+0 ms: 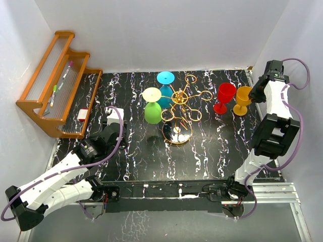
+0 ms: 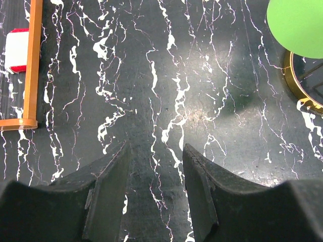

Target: Take the wine glass off the wine glass rack

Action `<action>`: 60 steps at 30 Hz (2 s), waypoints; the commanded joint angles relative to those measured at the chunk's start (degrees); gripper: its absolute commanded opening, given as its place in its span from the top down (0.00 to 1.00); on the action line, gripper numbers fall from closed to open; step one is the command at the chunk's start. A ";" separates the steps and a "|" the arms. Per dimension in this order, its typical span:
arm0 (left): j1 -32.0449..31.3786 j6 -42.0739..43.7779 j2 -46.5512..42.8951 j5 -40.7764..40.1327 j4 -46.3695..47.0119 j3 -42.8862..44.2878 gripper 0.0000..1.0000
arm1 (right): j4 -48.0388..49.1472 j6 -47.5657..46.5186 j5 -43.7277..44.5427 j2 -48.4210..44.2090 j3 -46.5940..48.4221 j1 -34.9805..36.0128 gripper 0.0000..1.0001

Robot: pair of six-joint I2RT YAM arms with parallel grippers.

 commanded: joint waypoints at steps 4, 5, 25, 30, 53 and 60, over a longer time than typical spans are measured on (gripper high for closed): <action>-0.28 0.36 -1.13 -0.69 0.41 -0.22 0.56 | 3.02 1.22 -3.87 -4.42 1.63 -0.08 0.72; -0.24 0.38 -1.04 -0.70 0.40 -0.29 0.56 | 2.83 1.29 -4.13 -5.04 2.33 0.02 0.71; -0.26 -4.14 -5.16 -2.12 2.08 1.58 0.53 | 23.56 9.63 -29.86 -30.62 -2.43 22.21 0.90; -0.08 -4.38 -6.67 1.07 8.08 9.36 0.56 | 26.54 9.72 -24.96 -34.87 -7.07 33.42 0.92; 50.44 -43.61 36.49 79.67 30.24 49.25 0.64 | 34.94 15.35 -37.64 -37.51 -10.39 31.28 0.76; 52.34 -43.51 19.75 85.81 38.47 21.54 0.58 | 32.61 14.61 -45.87 -37.66 -13.39 30.48 0.63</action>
